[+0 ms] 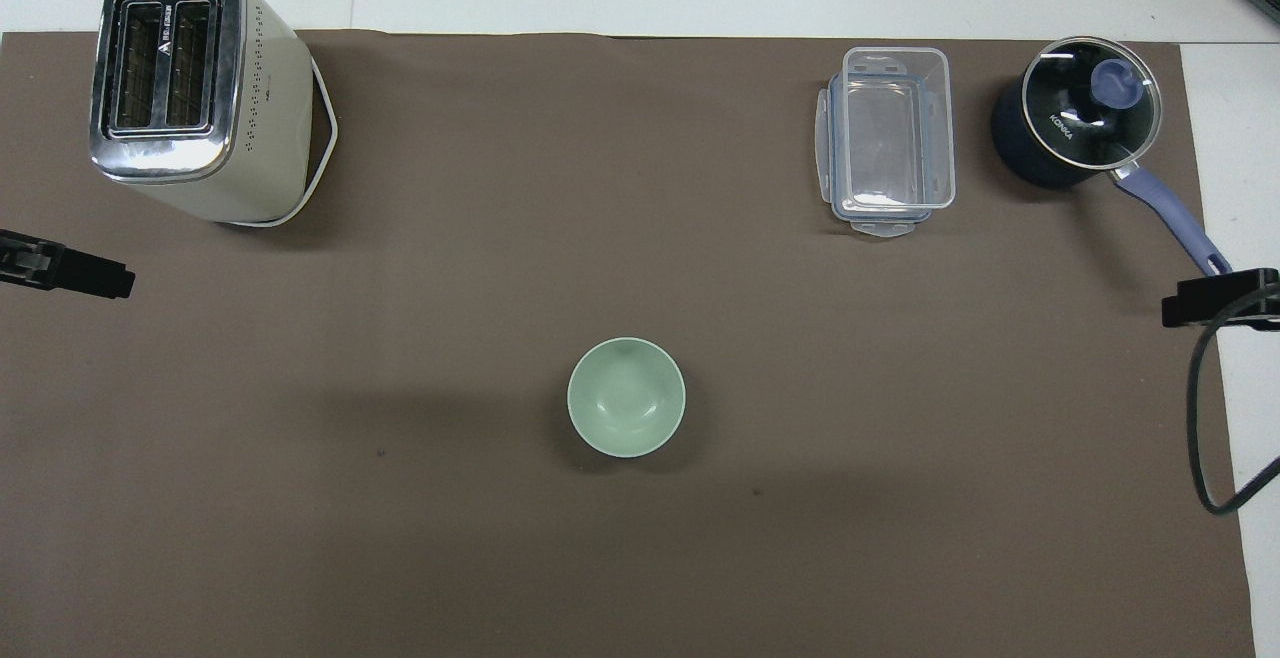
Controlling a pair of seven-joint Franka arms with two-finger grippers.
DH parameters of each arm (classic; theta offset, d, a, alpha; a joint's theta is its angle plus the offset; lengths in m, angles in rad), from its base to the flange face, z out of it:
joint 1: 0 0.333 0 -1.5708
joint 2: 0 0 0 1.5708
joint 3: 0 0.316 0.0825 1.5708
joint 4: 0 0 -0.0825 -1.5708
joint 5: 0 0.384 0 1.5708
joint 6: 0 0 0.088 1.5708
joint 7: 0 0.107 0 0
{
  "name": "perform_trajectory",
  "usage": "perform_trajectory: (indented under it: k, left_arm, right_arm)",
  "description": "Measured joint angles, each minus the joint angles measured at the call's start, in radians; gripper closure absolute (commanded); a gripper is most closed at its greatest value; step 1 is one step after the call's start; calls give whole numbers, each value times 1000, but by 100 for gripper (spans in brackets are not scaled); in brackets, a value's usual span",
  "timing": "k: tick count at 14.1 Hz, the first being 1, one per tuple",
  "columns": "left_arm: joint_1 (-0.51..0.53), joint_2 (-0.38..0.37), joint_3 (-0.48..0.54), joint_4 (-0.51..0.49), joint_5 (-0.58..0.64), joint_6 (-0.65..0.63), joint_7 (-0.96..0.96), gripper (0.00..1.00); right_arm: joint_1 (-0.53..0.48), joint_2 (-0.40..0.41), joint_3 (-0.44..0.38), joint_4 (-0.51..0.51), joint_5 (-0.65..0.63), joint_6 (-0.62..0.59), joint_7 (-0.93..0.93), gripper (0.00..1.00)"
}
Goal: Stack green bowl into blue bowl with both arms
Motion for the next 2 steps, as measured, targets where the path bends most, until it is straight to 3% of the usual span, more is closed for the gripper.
perform_trajectory:
  k: [2]
  left_arm:
    - [0, 0, 0, 0, 0, 0, 0, 0]
  right_arm:
    - [0, 2, 0, 0, 0, 1, 0, 0]
